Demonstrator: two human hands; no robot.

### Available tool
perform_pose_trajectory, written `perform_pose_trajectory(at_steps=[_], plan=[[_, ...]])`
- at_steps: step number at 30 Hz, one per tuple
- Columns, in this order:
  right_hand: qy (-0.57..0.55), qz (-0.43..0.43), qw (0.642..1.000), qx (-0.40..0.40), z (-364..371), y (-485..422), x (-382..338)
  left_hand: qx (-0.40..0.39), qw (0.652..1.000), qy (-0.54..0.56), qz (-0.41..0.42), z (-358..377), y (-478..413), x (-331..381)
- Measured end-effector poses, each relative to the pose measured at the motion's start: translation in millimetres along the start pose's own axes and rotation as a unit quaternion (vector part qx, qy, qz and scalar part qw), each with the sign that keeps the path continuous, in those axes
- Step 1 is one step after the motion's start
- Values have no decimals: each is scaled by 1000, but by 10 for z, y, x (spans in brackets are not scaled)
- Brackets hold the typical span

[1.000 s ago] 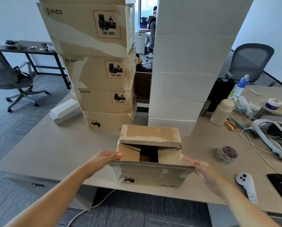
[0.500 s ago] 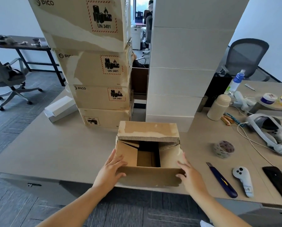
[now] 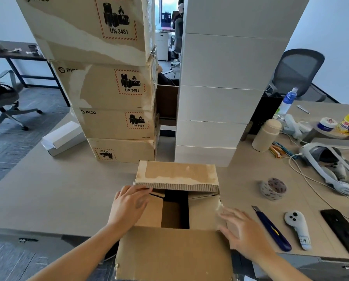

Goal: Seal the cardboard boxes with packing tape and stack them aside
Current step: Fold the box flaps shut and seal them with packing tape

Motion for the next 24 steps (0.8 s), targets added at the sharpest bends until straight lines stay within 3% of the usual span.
perform_pose_trajectory(at_steps=[3,9,11,15,21,24], plan=[[15,-27,999,11,-54,-241,-124,-77,996,-6,-40,218,-326,135],[57,-161,980,-103,107,-697,-547,-175,979,-85,59,400,-858,237],[80,-188,972,-113,169,-829,-658,-163,980,-64,94,288,-972,314],[157,-197,961,-115,335,-1037,-793,-45,980,-33,191,-49,-1129,528],[317,-234,914,-99,488,-1258,-959,22,977,-61,202,-59,-1478,479],[318,-224,916,-101,430,-1298,-954,14,983,-105,147,52,-1575,404]])
Point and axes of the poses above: each hand's wrist, its own y-axis away from the middle knuckle, its own z-axis out of the palm, x = y × z, the point moved 4 cm from there along -y, towards the middle knuckle, and after that the axes turned 13 degrees about y, right-handed, at the moved point
